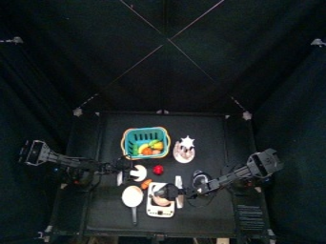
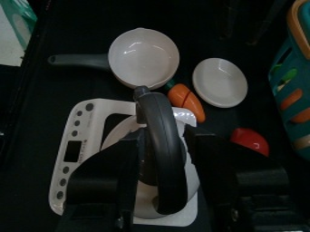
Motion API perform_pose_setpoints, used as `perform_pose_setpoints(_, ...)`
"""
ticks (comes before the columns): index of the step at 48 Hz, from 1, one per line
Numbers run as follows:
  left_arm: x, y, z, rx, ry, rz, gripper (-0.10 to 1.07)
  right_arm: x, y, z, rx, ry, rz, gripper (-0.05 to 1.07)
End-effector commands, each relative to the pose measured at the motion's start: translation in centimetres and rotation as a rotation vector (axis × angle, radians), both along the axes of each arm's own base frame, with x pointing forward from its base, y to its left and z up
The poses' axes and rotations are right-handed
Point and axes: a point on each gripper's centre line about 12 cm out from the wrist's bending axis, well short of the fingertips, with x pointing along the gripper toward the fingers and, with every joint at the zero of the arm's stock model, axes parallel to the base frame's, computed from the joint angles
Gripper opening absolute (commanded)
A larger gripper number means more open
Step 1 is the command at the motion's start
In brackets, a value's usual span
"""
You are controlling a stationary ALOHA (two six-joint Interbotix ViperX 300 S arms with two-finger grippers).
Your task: Grab kettle handle and place onto stove
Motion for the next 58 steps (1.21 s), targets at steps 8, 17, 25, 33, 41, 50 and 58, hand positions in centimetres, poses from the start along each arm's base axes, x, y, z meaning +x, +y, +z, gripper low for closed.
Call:
perform_pose_setpoints(8, 0.3, 0.0, 0.4, -0.001, -0.015, 0.002, 0.84, -0.3, -0.2, 2.8, 0.023, -0.068, -0.005, 0.99)
perform_pose_setpoints(17, 0.3, 0.0, 0.5, -0.001, -0.017, 0.002, 0.84, -0.6, -0.1, 3.3, 0.02, -0.08, 0.004, 1.04)
perform_pose_setpoints(25, 0.3, 0.0, 0.5, -0.001, -0.017, 0.001, 0.84, -0.9, -0.2, 4.2, 0.002, -0.108, 0.021, 1.04)
perform_pose_setpoints(33, 0.2, 0.0, 0.4, -0.002, -0.012, 0.001, 0.84, -1.7, -0.3, 5.2, 0.0, -0.137, 0.031, 1.04)
perform_pose_setpoints(41, 0.2, -0.1, 0.4, -0.007, -0.015, 0.0, 0.84, -3.0, -0.7, 5.7, 0.006, -0.148, 0.031, 1.04)
perform_pose_setpoints(50, 0.8, -0.3, 0.3, -0.024, -0.004, 0.009, 0.85, -4.7, -1.7, 5.6, 0.007, -0.144, -0.011, 1.04)
perform_pose_setpoints(58, 2.5, -0.4, 0.1, 0.0, 0.015, -0.004, 0.86, -5.8, -2.5, 5.2, 0.007, -0.132, -0.048, 1.04)
